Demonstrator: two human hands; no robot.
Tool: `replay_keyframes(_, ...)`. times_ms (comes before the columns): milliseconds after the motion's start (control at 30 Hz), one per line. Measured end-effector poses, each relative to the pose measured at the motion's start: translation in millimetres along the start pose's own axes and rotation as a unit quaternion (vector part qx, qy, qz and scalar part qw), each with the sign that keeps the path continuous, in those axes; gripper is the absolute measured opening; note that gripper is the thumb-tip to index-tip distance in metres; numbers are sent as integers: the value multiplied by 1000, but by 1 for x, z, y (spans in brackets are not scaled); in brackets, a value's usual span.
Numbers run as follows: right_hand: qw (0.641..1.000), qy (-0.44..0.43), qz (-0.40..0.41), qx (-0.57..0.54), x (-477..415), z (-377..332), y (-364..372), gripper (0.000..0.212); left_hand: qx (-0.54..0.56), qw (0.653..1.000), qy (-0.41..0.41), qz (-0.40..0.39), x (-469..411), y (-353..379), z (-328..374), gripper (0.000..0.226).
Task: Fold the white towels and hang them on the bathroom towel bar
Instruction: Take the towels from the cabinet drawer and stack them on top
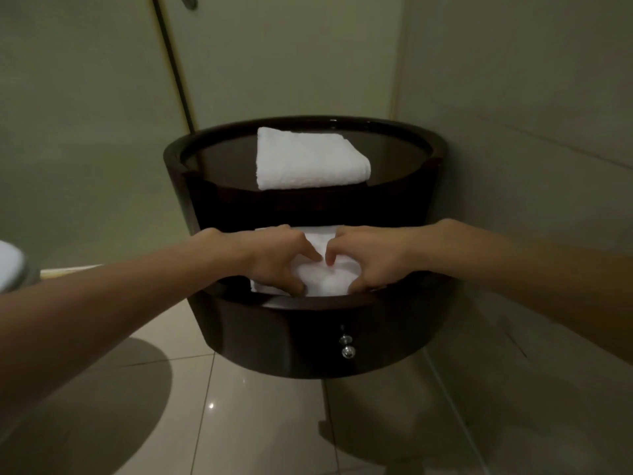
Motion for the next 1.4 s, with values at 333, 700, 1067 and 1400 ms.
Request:
replay_keyframes(333,996,-6,40,79,-11,-6,2,56,41,999,8,8,0,0,-12,57)
replay_keyframes(700,992,-16,117,-46,2,10,-49,26,16,997,-11,74,12,-13,-8,87)
replay_keyframes(1067,977,15,164,-136,13,31,-91,46,3,978,-16,208,41,-88,-27,41)
replay_keyframes(1400,959,36,279,-22,53,25,-141,40,26,968,5,250,65,-154,-26,41)
Point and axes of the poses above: each hand's wrist, its own x-axis away from the middle knuckle, its own y-axis out of the palm, z = x × y, the point moved 9 cm from there along -x, towards the middle knuckle, and after that the axes turned 14 degrees about -z, right-handed, at the moved point
